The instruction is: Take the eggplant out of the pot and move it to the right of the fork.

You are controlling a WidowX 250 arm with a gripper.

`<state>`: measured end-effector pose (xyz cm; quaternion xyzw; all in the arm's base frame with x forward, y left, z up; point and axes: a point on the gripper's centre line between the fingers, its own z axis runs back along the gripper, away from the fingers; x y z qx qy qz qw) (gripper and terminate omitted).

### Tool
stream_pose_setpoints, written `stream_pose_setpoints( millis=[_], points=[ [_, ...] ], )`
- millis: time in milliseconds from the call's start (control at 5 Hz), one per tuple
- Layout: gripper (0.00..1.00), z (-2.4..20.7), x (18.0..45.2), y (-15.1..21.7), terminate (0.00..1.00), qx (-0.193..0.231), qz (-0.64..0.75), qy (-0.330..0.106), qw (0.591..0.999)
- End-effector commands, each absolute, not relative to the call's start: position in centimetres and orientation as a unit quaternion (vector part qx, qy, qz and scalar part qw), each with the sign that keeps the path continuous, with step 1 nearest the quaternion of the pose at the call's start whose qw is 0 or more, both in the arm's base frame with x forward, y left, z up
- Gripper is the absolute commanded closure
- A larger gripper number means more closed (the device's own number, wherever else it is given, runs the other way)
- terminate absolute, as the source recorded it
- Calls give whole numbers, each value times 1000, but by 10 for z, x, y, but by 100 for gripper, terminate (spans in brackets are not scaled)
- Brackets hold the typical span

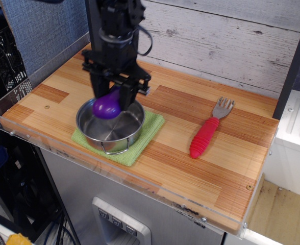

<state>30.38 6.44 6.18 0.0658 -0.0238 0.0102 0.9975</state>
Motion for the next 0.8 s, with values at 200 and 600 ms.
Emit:
stream_pose_setpoints(
  millis=[200, 600],
  points=[
    [100, 110, 337, -40, 0, 40, -65, -62, 995],
    [100, 87, 342, -75, 0, 43, -68, -28, 996]
  ],
)
